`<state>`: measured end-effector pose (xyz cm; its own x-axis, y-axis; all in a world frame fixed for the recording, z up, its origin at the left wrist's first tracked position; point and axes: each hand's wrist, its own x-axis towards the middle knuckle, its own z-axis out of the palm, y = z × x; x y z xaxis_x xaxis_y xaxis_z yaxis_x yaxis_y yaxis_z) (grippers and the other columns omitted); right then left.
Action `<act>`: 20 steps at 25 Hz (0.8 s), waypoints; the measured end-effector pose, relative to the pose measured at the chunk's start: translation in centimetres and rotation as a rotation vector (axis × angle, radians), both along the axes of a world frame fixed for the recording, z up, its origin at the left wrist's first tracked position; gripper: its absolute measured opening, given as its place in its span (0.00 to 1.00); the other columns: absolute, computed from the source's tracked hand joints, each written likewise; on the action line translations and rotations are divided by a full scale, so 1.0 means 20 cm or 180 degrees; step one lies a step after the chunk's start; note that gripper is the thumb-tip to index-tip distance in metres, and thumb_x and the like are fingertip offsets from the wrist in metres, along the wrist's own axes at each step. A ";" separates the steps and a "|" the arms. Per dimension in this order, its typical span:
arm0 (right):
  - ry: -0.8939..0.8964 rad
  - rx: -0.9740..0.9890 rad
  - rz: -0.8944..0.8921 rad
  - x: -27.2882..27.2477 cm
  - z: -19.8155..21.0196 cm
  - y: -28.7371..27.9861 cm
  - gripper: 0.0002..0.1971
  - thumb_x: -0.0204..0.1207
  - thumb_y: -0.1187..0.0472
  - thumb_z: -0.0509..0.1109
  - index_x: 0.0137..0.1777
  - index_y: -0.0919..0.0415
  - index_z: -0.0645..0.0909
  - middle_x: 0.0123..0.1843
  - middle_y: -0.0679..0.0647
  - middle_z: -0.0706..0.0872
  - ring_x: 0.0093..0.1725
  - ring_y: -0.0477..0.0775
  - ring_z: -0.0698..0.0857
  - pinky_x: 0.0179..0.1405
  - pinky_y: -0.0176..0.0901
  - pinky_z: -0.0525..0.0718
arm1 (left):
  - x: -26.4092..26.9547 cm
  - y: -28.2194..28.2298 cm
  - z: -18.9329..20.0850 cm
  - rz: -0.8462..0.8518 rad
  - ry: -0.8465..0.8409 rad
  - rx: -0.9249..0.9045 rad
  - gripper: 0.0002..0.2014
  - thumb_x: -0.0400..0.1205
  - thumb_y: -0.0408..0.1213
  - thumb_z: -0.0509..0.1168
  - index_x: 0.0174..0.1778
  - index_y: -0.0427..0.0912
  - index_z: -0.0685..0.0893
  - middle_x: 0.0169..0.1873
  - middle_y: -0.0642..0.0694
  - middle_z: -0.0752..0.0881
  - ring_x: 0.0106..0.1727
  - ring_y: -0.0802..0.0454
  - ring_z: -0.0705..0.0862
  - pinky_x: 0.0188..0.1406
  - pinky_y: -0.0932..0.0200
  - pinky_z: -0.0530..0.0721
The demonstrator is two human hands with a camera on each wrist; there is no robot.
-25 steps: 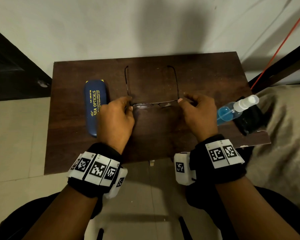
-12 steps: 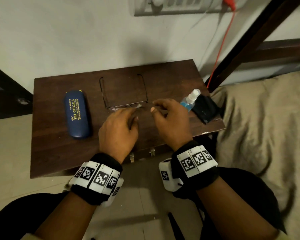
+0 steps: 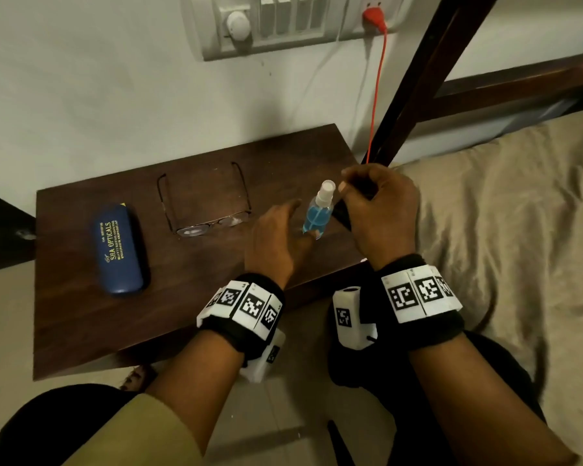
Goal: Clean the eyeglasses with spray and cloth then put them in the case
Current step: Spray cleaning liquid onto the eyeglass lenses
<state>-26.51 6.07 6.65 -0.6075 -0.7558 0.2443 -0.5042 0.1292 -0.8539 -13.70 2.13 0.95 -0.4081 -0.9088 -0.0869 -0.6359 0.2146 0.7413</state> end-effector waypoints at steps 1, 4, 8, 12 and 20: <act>0.0008 0.0017 0.0009 -0.02 -0.01 0.00 0.07 0.73 0.66 0.74 0.50 0.59 0.87 0.46 0.52 0.89 0.44 0.40 0.85 0.46 0.19 0.78 | -0.04 -0.01 -0.01 0.0005 0.0009 0.0022 0.31 0.77 0.44 0.72 0.75 0.44 0.71 0.70 0.43 0.78 0.70 0.47 0.77 0.65 0.58 0.72; -0.0060 0.0142 0.0182 -0.03 -0.05 -0.02 0.11 0.72 0.62 0.75 0.55 0.59 0.86 0.51 0.51 0.87 0.45 0.40 0.84 0.46 0.26 0.82 | -0.11 -0.04 -0.03 -0.0021 0.0057 -0.0019 0.32 0.75 0.44 0.74 0.74 0.43 0.72 0.67 0.44 0.82 0.65 0.49 0.81 0.63 0.59 0.78; 0.0057 0.0342 0.0515 -0.03 -0.10 -0.06 0.16 0.71 0.59 0.76 0.60 0.57 0.84 0.54 0.51 0.85 0.48 0.43 0.83 0.49 0.30 0.81 | -0.15 -0.07 -0.02 -0.0131 -0.0084 0.0192 0.22 0.78 0.44 0.72 0.66 0.46 0.76 0.53 0.55 0.82 0.46 0.63 0.81 0.35 0.83 0.70; -0.0163 0.0376 0.0688 -0.04 -0.11 -0.09 0.14 0.71 0.59 0.77 0.56 0.58 0.86 0.50 0.51 0.88 0.49 0.45 0.86 0.52 0.41 0.86 | -0.08 -0.03 -0.01 -0.0045 0.0156 0.0017 0.21 0.77 0.44 0.70 0.65 0.46 0.78 0.57 0.48 0.86 0.56 0.52 0.84 0.56 0.61 0.80; -0.0858 0.0722 0.1348 0.03 -0.13 -0.11 0.05 0.77 0.62 0.71 0.50 0.59 0.87 0.37 0.60 0.89 0.33 0.51 0.85 0.33 0.49 0.85 | 0.38 0.03 0.01 0.0263 0.0260 -0.0415 0.22 0.72 0.52 0.69 0.62 0.54 0.77 0.54 0.56 0.85 0.55 0.55 0.84 0.60 0.39 0.81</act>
<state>-25.85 3.89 4.04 -0.2574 -0.9634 -0.0754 -0.3195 0.1585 -0.9342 -6.04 2.71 1.07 -0.3324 -0.9410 0.0641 -0.5942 0.2617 0.7605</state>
